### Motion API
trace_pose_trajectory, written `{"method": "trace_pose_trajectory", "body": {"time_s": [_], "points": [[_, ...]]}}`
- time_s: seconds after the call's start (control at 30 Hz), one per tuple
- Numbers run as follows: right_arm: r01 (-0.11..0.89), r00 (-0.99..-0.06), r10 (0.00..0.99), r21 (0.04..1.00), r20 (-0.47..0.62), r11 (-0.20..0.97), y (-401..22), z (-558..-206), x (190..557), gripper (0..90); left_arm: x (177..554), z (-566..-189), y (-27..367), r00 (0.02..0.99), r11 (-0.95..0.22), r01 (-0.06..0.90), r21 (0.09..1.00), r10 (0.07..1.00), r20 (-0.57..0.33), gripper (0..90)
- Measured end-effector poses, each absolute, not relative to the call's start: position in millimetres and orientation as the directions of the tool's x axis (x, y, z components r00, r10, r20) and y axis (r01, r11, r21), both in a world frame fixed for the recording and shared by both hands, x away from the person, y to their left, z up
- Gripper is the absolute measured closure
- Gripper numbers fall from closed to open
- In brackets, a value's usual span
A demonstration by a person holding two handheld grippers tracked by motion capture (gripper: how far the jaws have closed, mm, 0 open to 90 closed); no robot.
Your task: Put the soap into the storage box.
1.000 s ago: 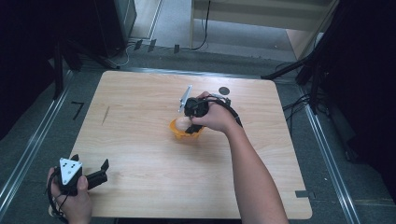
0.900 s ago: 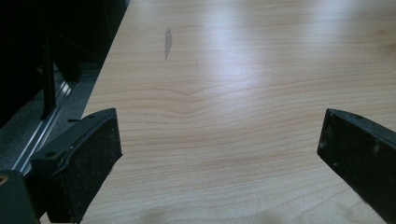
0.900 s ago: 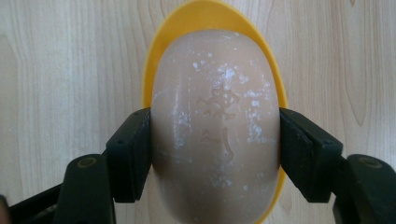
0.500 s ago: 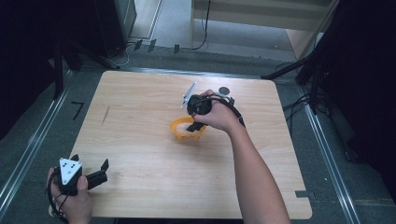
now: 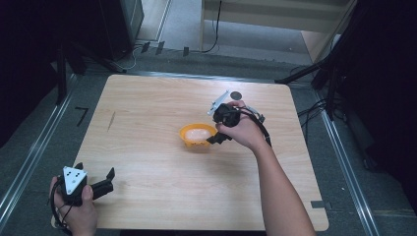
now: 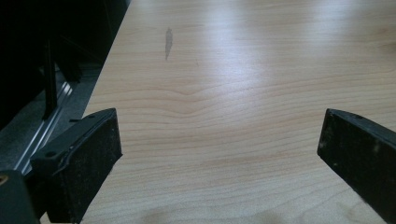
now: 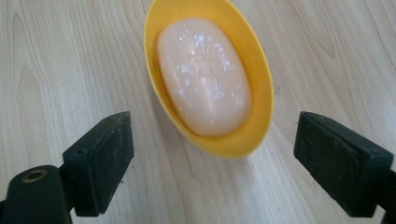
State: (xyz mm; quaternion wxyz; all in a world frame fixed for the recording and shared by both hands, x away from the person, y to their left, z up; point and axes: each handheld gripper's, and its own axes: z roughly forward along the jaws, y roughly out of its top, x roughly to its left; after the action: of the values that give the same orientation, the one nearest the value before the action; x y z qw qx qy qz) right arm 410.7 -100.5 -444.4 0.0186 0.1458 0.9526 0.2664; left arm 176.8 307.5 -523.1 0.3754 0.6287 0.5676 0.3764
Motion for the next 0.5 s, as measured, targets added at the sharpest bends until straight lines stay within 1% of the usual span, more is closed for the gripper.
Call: {"method": "trace_pose_trajectory", "body": {"time_s": [0.1,0.13,0.17,0.27,0.5], "points": [[0.276,-0.955,0.294,0.52,0.049,0.808,-106,-444,408,11.1,177,-523,307,0.073,-0.075,0.433,0.898,0.996,0.048,0.0],[0.294,-0.947,0.318,0.531,0.048,0.795,-113,-443,405,9.5,177,-523,307,0.073,-0.076,0.436,0.897,0.996,0.049,0.0],[0.294,-0.947,0.318,0.531,0.048,0.795,-113,-443,405,9.5,177,-523,307,0.073,-0.076,0.436,0.897,0.996,0.049,0.0],[0.327,-0.935,0.349,0.542,0.067,0.774,-123,-444,398,2.9,177,-523,308,0.072,-0.074,0.432,0.899,0.996,0.047,0.0],[0.372,-0.915,0.396,0.534,0.074,0.759,-140,-454,386,1.0,177,-523,308,0.071,-0.071,0.431,0.899,0.996,0.044,0.0]]}}
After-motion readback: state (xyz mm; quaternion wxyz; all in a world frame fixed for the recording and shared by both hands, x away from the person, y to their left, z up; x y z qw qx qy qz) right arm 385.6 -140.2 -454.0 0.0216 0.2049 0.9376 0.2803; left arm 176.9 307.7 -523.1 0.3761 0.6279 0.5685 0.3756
